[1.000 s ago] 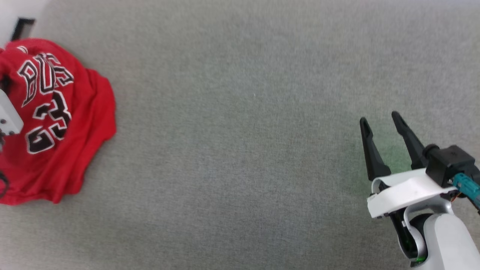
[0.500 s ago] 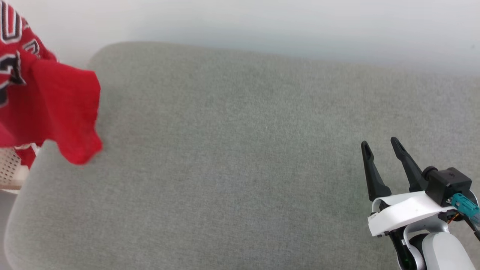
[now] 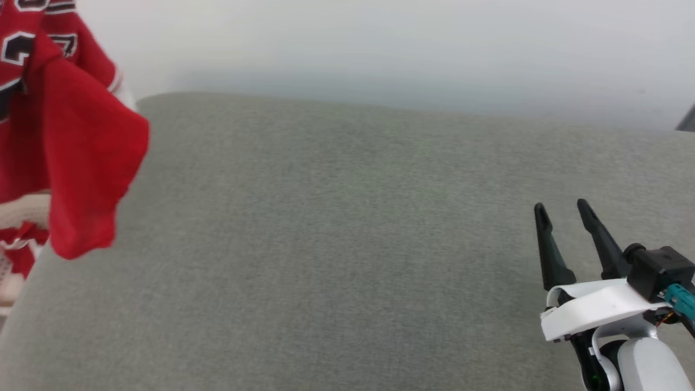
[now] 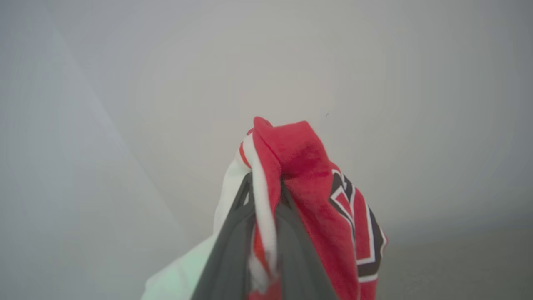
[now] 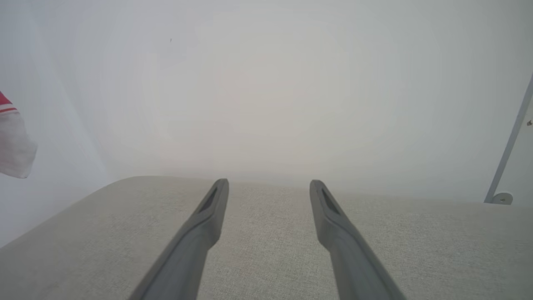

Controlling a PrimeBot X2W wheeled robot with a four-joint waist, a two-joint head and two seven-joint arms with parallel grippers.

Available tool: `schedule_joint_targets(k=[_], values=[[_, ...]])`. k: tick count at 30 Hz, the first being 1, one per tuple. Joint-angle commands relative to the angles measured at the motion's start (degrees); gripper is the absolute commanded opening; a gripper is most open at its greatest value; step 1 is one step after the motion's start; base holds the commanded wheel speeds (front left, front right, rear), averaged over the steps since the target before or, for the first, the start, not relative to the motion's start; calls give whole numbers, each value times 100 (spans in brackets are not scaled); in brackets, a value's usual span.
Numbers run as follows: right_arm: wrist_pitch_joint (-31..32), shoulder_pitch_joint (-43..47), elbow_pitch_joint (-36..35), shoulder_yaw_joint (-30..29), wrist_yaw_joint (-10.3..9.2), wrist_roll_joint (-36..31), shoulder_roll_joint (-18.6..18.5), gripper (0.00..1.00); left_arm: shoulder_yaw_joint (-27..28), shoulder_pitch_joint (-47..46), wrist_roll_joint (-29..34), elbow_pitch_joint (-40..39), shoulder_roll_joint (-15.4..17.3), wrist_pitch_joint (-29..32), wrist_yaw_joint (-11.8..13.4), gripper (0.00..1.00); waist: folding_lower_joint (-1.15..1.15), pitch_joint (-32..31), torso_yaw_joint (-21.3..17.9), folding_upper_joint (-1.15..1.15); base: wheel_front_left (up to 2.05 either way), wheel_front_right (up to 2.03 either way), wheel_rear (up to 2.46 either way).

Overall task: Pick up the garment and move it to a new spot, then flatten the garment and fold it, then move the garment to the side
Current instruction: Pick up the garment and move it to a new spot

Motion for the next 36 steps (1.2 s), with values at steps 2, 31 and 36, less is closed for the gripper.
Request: schedule_joint_targets(k=[2, 31, 36], values=[[-50, 8, -5, -65, -8, -27, -22, 100, 35, 143, -79, -460, 79, 159, 140, 0, 0, -10, -264, 0, 0, 0, 0], [-492, -188, 214, -613, -8, -178, 189, 100, -914, 953, -279, -3368, -774, 1408, 1222, 0, 0, 762, -1978, 0, 0, 0, 0], [-545, -238, 317, -566, -8, -147, 210, 100, -1261, 1350, -422, -3060, -1013, 1520, 1241, 0, 0, 824, -2012, 0, 0, 0, 0]])
